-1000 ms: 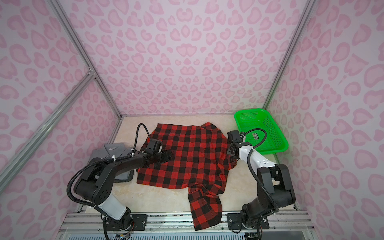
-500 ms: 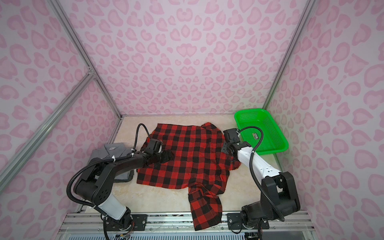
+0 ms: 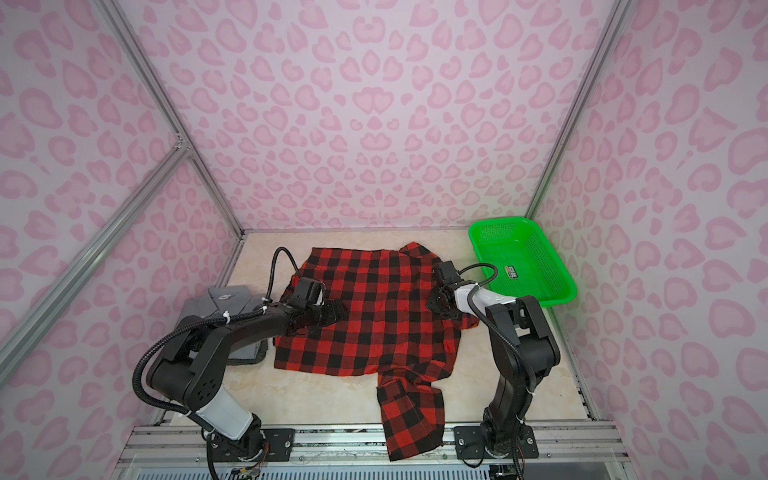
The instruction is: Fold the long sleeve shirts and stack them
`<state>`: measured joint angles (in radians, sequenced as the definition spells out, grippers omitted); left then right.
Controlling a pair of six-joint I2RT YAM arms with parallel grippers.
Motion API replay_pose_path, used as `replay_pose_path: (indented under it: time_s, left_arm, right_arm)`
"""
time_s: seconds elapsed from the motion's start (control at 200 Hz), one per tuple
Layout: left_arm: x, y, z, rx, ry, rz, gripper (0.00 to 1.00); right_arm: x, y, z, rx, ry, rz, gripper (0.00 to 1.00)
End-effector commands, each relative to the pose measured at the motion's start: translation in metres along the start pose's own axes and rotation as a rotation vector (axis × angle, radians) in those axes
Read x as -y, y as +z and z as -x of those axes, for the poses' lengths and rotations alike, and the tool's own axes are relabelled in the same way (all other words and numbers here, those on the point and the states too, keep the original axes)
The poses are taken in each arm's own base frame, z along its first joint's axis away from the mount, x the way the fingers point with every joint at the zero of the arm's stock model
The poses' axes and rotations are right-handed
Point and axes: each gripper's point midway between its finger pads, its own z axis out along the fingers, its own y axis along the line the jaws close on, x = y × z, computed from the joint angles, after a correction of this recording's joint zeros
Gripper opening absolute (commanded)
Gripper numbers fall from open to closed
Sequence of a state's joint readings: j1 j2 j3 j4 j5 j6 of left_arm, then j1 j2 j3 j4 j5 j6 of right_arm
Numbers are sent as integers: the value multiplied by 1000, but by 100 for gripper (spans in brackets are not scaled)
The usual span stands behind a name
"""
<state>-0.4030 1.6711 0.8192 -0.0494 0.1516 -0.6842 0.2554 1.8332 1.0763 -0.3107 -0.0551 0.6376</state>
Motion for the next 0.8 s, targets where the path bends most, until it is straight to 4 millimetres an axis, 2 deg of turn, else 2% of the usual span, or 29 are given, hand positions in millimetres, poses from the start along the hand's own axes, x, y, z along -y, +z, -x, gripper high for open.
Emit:
replay_pose_path:
  time_s: [0.0,0.12,0.275,0.365,0.44,0.46,0.495,0.525,0.56,0.58,0.595,0.68,0.705,0.795]
  left_arm:
    - [-39,3,-37,-148,-49,156,85]
    - [-37,9,-27,-153,-60,144,85]
    - [-27,8,3,-121,-90,106,85]
    - [-14,-3,23,-87,-87,84,85]
    - [-2,-20,36,-50,-83,63,85]
    - [0,-26,38,-40,-84,56,85]
    - [3,-35,40,-21,-87,47,85]
    - [3,-44,39,-6,-91,49,85]
    - [1,-53,37,11,-94,53,86]
    - [-1,-58,35,18,-97,56,86]
    - [-3,-61,34,25,-100,59,86]
    - [-17,-78,19,44,-117,88,87]
    - [-21,-83,15,52,-124,96,87]
    - [-44,-92,-5,36,-154,175,87]
  right_arm:
    - [29,12,10,-7,-12,-134,39]
    - [38,23,32,-6,9,-166,39]
    - [29,20,60,49,-16,-164,42]
    - [19,2,74,90,-24,-140,43]
    - [10,-26,77,126,-37,-123,46]
    - [7,-34,76,132,-40,-114,49]
    - [2,-47,70,134,-50,-91,52]
    - [-5,-60,65,144,-62,-60,59]
    - [-12,-70,53,134,-81,-24,61]
    - [-16,-76,45,125,-97,-1,71]
    - [-20,-79,37,116,-112,12,73]
    - [-32,-99,-2,92,-199,59,75]
    - [-37,-105,-20,79,-234,85,75]
    - [-44,-120,-64,51,-306,144,74]
